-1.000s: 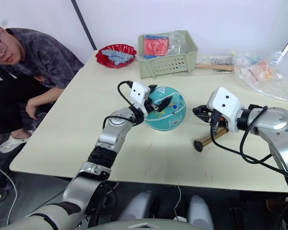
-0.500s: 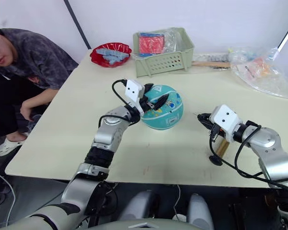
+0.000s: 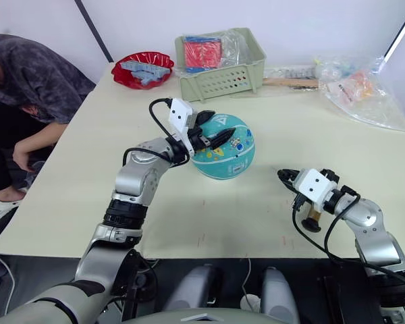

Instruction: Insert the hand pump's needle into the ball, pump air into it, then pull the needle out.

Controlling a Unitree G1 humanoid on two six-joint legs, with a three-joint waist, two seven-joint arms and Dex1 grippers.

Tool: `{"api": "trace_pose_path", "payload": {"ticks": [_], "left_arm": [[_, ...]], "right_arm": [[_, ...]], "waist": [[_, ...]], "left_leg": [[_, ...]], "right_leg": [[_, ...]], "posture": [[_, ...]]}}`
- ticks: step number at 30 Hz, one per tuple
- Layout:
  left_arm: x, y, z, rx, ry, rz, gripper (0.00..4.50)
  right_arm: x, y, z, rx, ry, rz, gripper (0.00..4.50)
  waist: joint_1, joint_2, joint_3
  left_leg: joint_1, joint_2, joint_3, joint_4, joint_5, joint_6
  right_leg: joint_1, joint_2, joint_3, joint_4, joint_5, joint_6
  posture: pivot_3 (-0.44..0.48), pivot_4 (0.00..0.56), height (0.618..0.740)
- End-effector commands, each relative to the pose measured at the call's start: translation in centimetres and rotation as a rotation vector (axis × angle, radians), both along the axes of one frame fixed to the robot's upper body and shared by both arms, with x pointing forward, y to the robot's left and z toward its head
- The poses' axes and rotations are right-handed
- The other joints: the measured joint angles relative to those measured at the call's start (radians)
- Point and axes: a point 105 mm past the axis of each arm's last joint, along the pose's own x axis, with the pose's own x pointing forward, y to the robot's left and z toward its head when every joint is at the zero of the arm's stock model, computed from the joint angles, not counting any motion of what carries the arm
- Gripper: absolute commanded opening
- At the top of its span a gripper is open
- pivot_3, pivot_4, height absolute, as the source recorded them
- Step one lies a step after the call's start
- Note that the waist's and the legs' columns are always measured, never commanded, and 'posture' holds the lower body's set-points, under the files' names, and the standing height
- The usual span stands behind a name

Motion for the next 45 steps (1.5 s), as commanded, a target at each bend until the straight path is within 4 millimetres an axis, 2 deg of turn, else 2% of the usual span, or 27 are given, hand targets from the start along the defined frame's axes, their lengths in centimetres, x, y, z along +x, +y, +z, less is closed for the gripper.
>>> {"api": "trace_pose_path", "payload": {"ticks": [1, 16, 21, 25, 29, 37, 41, 45], "left_arm": [[-1.2, -0.5, 2.8, -0.020, -0.073, -0.075, 4.50], [-2.6, 2.1, 3.6, -0.020, -0.088, -0.080, 4.50], [-4.4, 3.3, 3.6, -0.008, -0.096, -0.154, 4.50], [-6.2, 4.7, 3.1, 0.022, -0.085, -0.218, 4.50], [-8.4, 7.3, 1.9, 0.065, -0.036, -0.270, 4.50], [-11.7, 10.2, -0.4, 0.131, 0.033, -0.371, 4.50], [-12.9, 11.1, -0.9, 0.138, 0.056, -0.393, 4.50], [-13.4, 11.1, -1.1, 0.122, 0.062, -0.400, 4.50]], "right_arm": [[0.0, -0.4, 0.8, 0.015, -0.053, -0.008, 0.36], [0.0, -0.8, 0.5, 0.043, -0.050, -0.023, 0.36], [-0.1, -1.3, 0.2, 0.057, -0.042, -0.037, 0.36], [-0.1, -1.9, -0.1, 0.052, -0.042, -0.048, 0.36], [0.0, -2.6, -0.4, 0.046, -0.049, -0.066, 0.36], [0.5, -3.7, -1.0, 0.034, -0.069, -0.096, 0.36], [1.1, -4.3, -1.1, 0.016, -0.094, -0.125, 0.36], [1.5, -4.6, -1.2, 0.011, -0.110, -0.140, 0.36]], "waist": [[-0.002, 0.001, 0.004], [-0.024, 0.002, 0.009], [-0.026, 0.002, 0.009], [-0.027, 0.002, 0.009], [-0.027, 0.002, 0.009], [-0.026, 0.002, 0.009], [-0.027, 0.002, 0.009], [-0.027, 0.002, 0.009]], "left_leg": [[0.000, 0.000, 0.000, 0.000, 0.000, 0.000], [0.000, 0.002, 0.004, 0.000, 0.000, 0.000], [0.002, 0.002, 0.015, 0.000, -0.001, 0.001], [0.003, 0.002, 0.016, 0.001, -0.002, 0.003], [0.003, 0.004, 0.015, 0.000, -0.002, 0.002], [0.003, 0.006, 0.013, 0.000, -0.002, 0.002], [0.003, 0.006, 0.012, 0.000, -0.002, 0.002], [0.003, 0.006, 0.008, 0.000, -0.002, 0.002]], "right_leg": [[0.000, 0.000, 0.001, 0.000, 0.000, 0.000], [-0.002, 0.001, 0.005, 0.000, 0.001, 0.000], [-0.006, 0.003, 0.018, 0.001, 0.004, 0.003], [-0.005, 0.003, 0.019, 0.001, 0.005, 0.004], [-0.005, 0.004, 0.017, 0.001, 0.006, 0.002], [-0.004, 0.004, 0.013, 0.001, 0.007, -0.001], [-0.003, 0.004, 0.012, 0.002, 0.007, -0.002], [-0.002, 0.003, 0.007, 0.002, 0.007, -0.002]], "posture": [[0.000, 0.150, 0.738], [0.000, 0.150, 0.738], [0.000, 0.150, 0.738], [0.000, 0.150, 0.738], [0.000, 0.150, 0.738], [0.000, 0.150, 0.738], [0.000, 0.150, 0.738], [0.000, 0.150, 0.738]]}}
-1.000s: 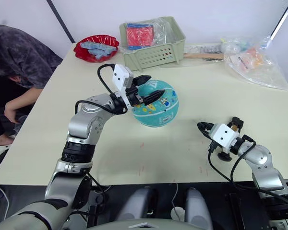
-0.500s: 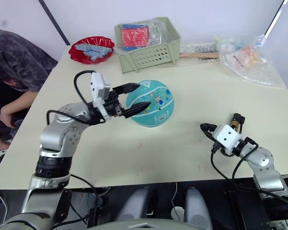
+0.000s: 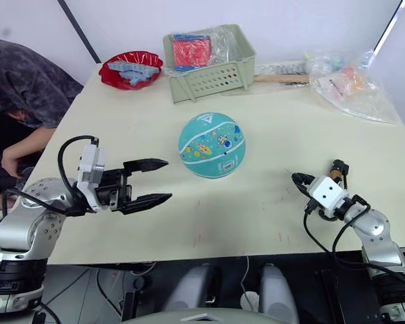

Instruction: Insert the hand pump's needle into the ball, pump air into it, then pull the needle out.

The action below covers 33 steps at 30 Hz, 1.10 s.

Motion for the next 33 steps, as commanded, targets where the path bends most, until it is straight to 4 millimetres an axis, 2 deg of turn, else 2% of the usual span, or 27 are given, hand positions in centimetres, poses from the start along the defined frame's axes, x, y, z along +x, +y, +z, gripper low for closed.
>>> {"api": "trace_pose_path", "payload": {"ticks": [1, 6, 12, 14, 15, 21, 33], "left_arm": [[-0.7, -0.2, 1.2, -0.004, -0.068, -0.027, 4.50], [-0.8, -0.4, 1.0, -0.010, -0.071, -0.026, 4.50], [-0.9, -0.4, 0.7, -0.019, -0.071, -0.021, 4.50], [-0.8, -0.4, 0.5, -0.016, -0.071, -0.019, 4.50], [-0.8, -0.3, 0.4, -0.015, -0.071, -0.018, 4.50], [-1.0, -0.2, 0.3, -0.016, -0.066, -0.018, 4.50], [-1.0, 0.2, -0.6, -0.012, -0.052, -0.007, 4.50]], "right_arm": [[0.4, -0.7, 1.1, -0.003, -0.058, -0.026, 0.36], [0.4, -0.9, 1.0, -0.009, -0.050, -0.030, 0.36], [-0.3, -1.2, 2.2, 0.015, -0.044, -0.009, 3.29], [-0.7, -1.2, 2.7, 0.023, -0.045, 0.000, 4.15], [-0.8, -1.2, 2.9, 0.025, -0.046, 0.000, 4.42], [-2.0, -1.7, 3.8, 0.050, -0.044, -0.007, 4.42], [-6.0, -3.6, 1.8, 0.121, 0.164, -0.011, 4.42]], "waist": [[0.001, 0.000, 0.000], [0.001, 0.000, 0.000], [0.001, 0.001, 0.000], [0.000, 0.001, 0.000], [0.001, 0.001, 0.000], [0.001, 0.001, 0.000], [0.000, 0.002, 0.000]], "left_leg": [[0.000, 0.000, -0.001, 0.000, 0.000, 0.000], [-0.001, 0.000, -0.008, -0.001, 0.000, -0.001], [0.000, 0.000, -0.008, 0.000, 0.000, -0.001], [0.001, 0.000, -0.008, 0.000, 0.000, -0.001], [0.001, 0.000, -0.008, 0.000, 0.000, -0.001], [0.002, 0.000, -0.009, 0.000, 0.000, 0.000], [0.004, 0.000, -0.008, 0.002, 0.000, 0.000]], "right_leg": [[0.000, 0.000, -0.001, 0.000, 0.000, 0.000], [0.001, 0.000, -0.008, 0.001, -0.002, -0.004], [0.001, 0.000, -0.007, 0.005, -0.003, -0.004], [0.001, 0.000, -0.007, 0.006, -0.003, -0.004], [0.001, 0.000, -0.007, 0.006, -0.003, -0.004], [0.001, 0.001, -0.007, 0.010, -0.003, -0.006], [0.002, 0.002, -0.006, 0.012, -0.003, -0.006]], "posture": [[0.000, 0.150, 0.738], [0.000, 0.150, 0.738], [0.000, 0.150, 0.738], [0.000, 0.150, 0.738], [0.000, 0.150, 0.738], [0.000, 0.150, 0.738], [0.000, 0.150, 0.738]]}}
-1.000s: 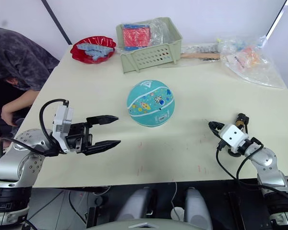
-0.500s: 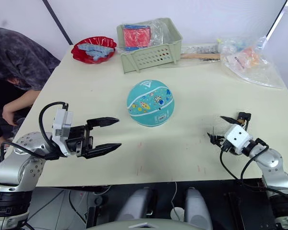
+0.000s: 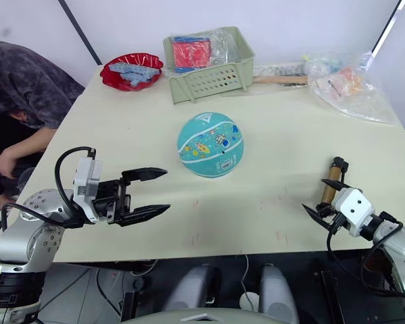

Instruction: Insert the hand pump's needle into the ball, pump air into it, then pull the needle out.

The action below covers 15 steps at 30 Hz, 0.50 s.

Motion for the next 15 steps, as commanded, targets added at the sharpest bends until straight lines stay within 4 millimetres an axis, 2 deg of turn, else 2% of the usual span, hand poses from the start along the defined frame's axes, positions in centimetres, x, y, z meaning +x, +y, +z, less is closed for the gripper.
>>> {"api": "trace_pose_path", "payload": {"ticks": [1, 6, 11, 15], "left_arm": [[-0.1, 0.4, 0.1, 0.004, -0.020, 0.008, 4.50], [-0.1, 0.5, -0.2, 0.006, -0.014, 0.013, 4.50], [-0.1, 1.0, -0.8, 0.014, 0.001, 0.027, 4.50], [-0.4, 1.2, -1.4, 0.014, 0.012, 0.033, 4.50]], "right_arm": [[-0.5, -0.9, 1.0, 0.028, 0.009, -0.017, 4.42], [-1.6, -1.8, -0.3, 0.010, 0.101, -0.025, 4.42], [-2.6, -3.5, -1.2, -0.036, 0.175, -0.062, 4.42], [-3.2, -4.6, -1.3, -0.051, 0.192, -0.083, 4.42]], "waist": [[0.001, 0.000, 0.000], [0.001, 0.000, 0.000], [0.001, 0.000, 0.000], [0.002, 0.000, 0.000]], "left_leg": [[0.000, 0.000, 0.000, 0.000, 0.000, 0.000], [0.000, 0.000, 0.000, 0.000, 0.000, 0.000], [0.000, 0.000, 0.001, 0.001, 0.000, 0.000], [0.000, 0.000, 0.001, 0.001, 0.000, 0.000]], "right_leg": [[0.000, 0.000, 0.000, 0.000, 0.000, 0.000], [0.000, 0.000, 0.000, 0.000, 0.000, 0.000], [0.000, 0.000, 0.001, 0.000, 0.000, 0.000], [0.000, 0.000, 0.001, 0.000, 0.000, 0.000]], "posture": [[0.000, 0.150, 0.738], [0.000, 0.150, 0.738], [0.000, 0.150, 0.738], [0.000, 0.150, 0.738]]}}
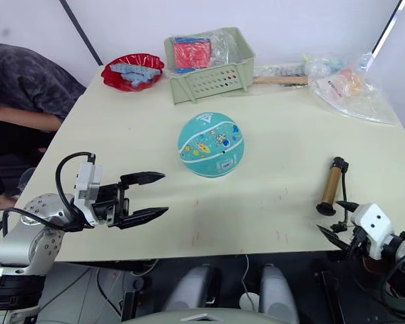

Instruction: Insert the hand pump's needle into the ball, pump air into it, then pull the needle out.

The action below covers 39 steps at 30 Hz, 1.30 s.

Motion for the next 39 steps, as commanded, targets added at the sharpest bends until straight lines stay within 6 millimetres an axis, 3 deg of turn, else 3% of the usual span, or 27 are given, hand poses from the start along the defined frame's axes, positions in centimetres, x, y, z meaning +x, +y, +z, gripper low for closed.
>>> {"api": "trace_pose_path", "payload": {"ticks": [1, 9, 15, 26, 29, 34, 39], "left_arm": [[-0.4, 0.2, 0.2, 0.001, -0.028, -0.004, 4.50], [-0.8, 1.0, -0.6, 0.013, -0.017, 0.028, 4.50], [-0.8, 2.7, -1.9, 0.028, 0.002, 0.108, 4.50], [-0.7, 4.3, -3.1, 0.047, 0.012, 0.174, 4.50], [-0.9, 4.5, -3.4, 0.052, 0.018, 0.182, 4.50], [-0.9, 4.6, -3.6, 0.053, 0.018, 0.184, 4.50], [-1.0, 4.6, -3.6, 0.051, 0.017, 0.184, 4.50]], "right_arm": [[-0.1, -1.3, 1.2, -0.011, -0.038, -0.033, 4.42], [-1.2, -3.8, 0.6, -0.053, -0.013, -0.071, 4.42], [-1.9, -7.1, 0.4, -0.096, 0.004, -0.154, 4.42], [-1.9, -9.7, 0.2, -0.267, -0.007, -0.154, 4.42], [-1.7, -9.4, 0.8, -0.212, -0.031, -0.160, 4.42], [-1.7, -6.9, 1.3, -0.070, -0.003, -0.091, 4.42], [-1.3, -6.8, 2.0, -0.052, -0.042, -0.103, 4.42]], "waist": [[0.000, 0.000, 0.000], [0.000, 0.000, 0.000], [0.000, 0.000, 0.000], [-0.001, 0.000, 0.000], [-0.001, 0.000, 0.000], [-0.001, 0.000, 0.000], [-0.001, 0.000, 0.000]], "left_leg": [[0.000, 0.000, 0.000, 0.000, 0.000, 0.000], [0.001, 0.000, 0.001, 0.000, 0.000, 0.000], [0.002, 0.001, 0.003, 0.000, 0.000, 0.000], [0.011, 0.002, 0.009, 0.000, 0.000, 0.001], [0.012, 0.002, 0.010, 0.000, 0.000, 0.001], [0.012, 0.006, 0.012, 0.000, 0.000, 0.001], [0.013, 0.008, 0.012, 0.000, 0.000, 0.001]], "right_leg": [[0.000, 0.000, 0.000, 0.000, 0.000, 0.000], [0.001, 0.000, 0.001, 0.000, -0.002, -0.004], [0.001, 0.000, 0.003, 0.000, -0.002, -0.004], [0.007, 0.001, 0.007, 0.001, -0.002, -0.004], [0.007, 0.002, 0.009, 0.001, -0.002, -0.004], [0.007, 0.004, 0.011, 0.001, -0.002, -0.004], [0.007, 0.004, 0.011, 0.001, -0.001, -0.005]], "posture": [[0.000, 0.150, 0.738], [0.000, 0.150, 0.738], [0.000, 0.150, 0.738], [0.000, 0.150, 0.738], [0.000, 0.150, 0.738], [0.000, 0.150, 0.738], [0.000, 0.150, 0.738]]}}
